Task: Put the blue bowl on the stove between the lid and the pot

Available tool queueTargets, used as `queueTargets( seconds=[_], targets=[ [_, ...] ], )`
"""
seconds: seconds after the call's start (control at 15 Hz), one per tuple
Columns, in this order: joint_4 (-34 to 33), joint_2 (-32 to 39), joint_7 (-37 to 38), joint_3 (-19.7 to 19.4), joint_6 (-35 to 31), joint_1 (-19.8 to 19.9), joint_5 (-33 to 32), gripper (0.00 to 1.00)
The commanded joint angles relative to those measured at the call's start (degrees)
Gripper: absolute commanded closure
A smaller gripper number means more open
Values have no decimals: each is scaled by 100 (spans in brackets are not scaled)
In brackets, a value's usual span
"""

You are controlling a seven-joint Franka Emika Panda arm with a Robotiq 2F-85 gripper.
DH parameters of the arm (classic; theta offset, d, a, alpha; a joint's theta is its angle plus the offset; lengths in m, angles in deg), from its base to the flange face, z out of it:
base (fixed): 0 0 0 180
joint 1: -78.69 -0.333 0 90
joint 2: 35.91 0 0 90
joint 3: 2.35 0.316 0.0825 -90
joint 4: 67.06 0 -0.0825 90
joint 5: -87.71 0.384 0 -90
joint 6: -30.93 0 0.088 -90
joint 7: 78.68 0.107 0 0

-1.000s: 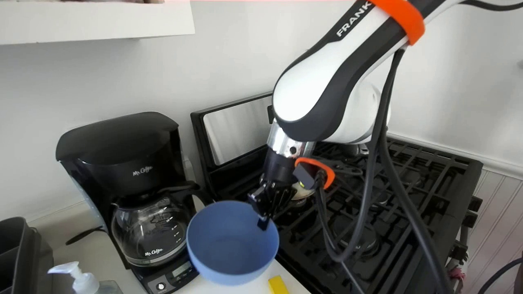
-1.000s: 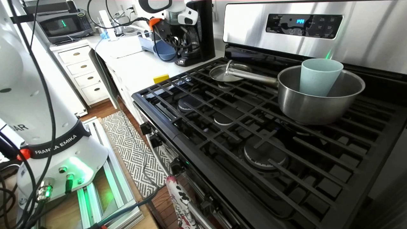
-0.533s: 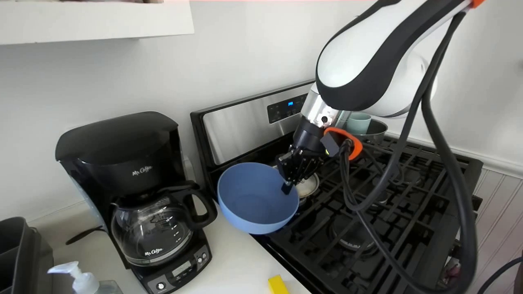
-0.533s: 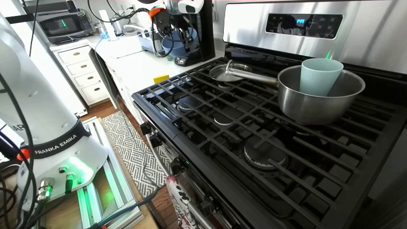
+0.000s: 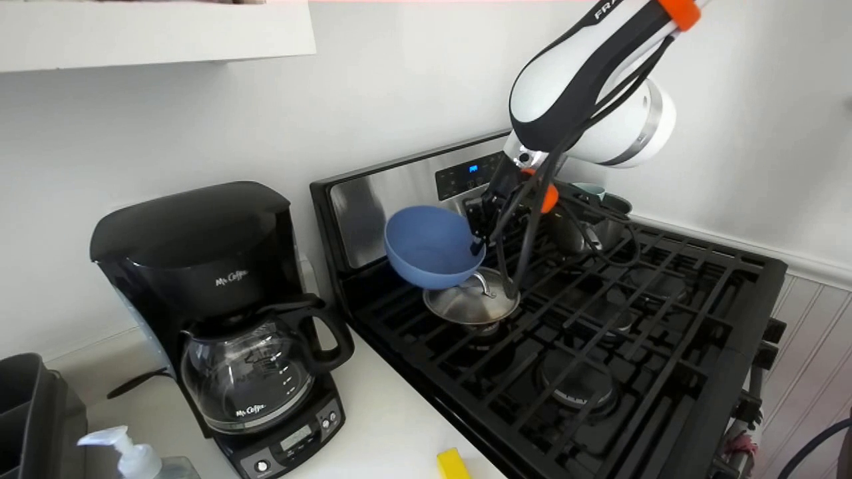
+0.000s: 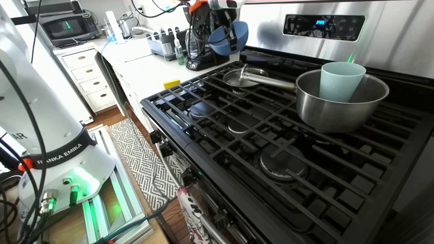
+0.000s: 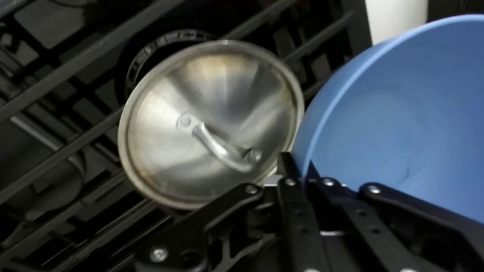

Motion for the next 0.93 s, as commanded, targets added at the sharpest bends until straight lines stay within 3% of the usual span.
queueTargets(
  seconds=[0.0,0.2,0.33,0.4,0.53,0.67,0.87],
  targets=[
    [-591,509,1106,-405,-320,135,-712,99],
    [-740,747,2347,-1221,-456,-151,-1894,99],
    [-911,865,3152,-1750,-278,-445,-2310,99],
    [-668,694,2394,-1220,-348,-18,-1935,96],
    [-754,794,2784,-1485,-343,-136,-2172,96],
    [-882,868,2935,-1525,50,-202,-2250,99],
    [-1259,1185,3613,-1899,718,-277,-2941,99]
  ],
)
